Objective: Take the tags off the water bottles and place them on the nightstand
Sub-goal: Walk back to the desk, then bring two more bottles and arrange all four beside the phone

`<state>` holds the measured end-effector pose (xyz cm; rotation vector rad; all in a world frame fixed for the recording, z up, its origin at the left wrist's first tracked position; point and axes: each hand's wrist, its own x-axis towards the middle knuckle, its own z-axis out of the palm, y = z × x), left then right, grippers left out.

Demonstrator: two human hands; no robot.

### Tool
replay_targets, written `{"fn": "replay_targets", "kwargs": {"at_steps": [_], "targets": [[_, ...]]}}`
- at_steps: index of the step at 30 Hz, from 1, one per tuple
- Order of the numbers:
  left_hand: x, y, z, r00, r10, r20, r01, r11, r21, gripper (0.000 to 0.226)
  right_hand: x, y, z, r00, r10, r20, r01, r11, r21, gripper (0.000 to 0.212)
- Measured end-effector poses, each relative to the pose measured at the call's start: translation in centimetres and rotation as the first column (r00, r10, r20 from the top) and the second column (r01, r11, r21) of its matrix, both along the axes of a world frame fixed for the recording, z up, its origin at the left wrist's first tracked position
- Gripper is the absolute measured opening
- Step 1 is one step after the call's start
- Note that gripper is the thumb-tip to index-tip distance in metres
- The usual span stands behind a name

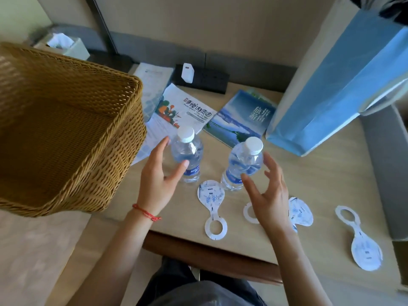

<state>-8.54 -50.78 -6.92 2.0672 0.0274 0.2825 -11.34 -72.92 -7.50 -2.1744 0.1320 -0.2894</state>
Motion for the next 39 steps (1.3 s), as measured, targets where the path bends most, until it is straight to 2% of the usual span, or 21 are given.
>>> {"fn": "replay_targets", "kwargs": {"at_steps": [4,6,9,15,20,23,26,29,33,39], "targets": [[1.3,-0.9,-0.2,0.995,-0.009,-0.100,-0.026,0.939,-0.342,0.066,1.7,0.3,0.0,0.999,0.044,0.010,-0.045,0.982,0.183,0.062],[1.7,-1.1,-0.3,0.994,-0.027,-0.109,-0.021,0.908,-0.418,0.064,2.2,0.2,-0.1,0.998,0.064,-0.005,-0.060,0.964,0.261,0.062],[2.4,-1.2,-0.5,0.992,-0.057,-0.109,0.006,0.910,-0.415,0.065,3.0,-0.4,-0.4,0.992,0.122,-0.033,-0.105,0.940,0.325,0.064],[3.3,-1.2,-0.5,0.994,-0.078,-0.082,0.044,0.935,-0.351,0.063,3.9,-1.6,-0.5,0.970,0.234,-0.061,-0.199,0.916,0.349,0.070],[3.5,-1.2,-0.4,0.999,-0.029,-0.017,0.023,0.959,-0.282,0.055,4.1,-1.2,-0.3,0.985,0.173,-0.026,-0.154,0.931,0.331,0.065],[3.7,-1.0,-0.3,1.000,-0.025,0.019,0.029,0.967,-0.252,0.043,4.3,-0.8,-0.3,0.992,0.120,-0.023,-0.105,0.933,0.345,0.064],[3.7,-0.4,-0.2,0.999,-0.018,0.048,0.032,0.956,-0.291,0.030,4.1,-0.8,-0.2,0.998,0.068,-0.003,-0.061,0.917,0.394,0.068],[3.2,0.4,0.1,0.996,-0.027,0.083,0.051,0.951,-0.304,0.019,3.5,-1.0,0.4,0.998,0.051,0.029,-0.058,0.895,0.442,0.060],[2.3,1.2,0.8,0.991,-0.076,0.113,0.110,0.936,-0.334,0.017,2.2,-0.8,1.4,0.995,0.074,0.066,-0.097,0.874,0.477,0.039],[1.2,2.4,1.3,0.985,-0.159,0.067,0.172,0.896,-0.409,0.019,-1.1,0.2,1.8,0.999,-0.008,0.040,-0.013,0.867,0.498,0.030]]}}
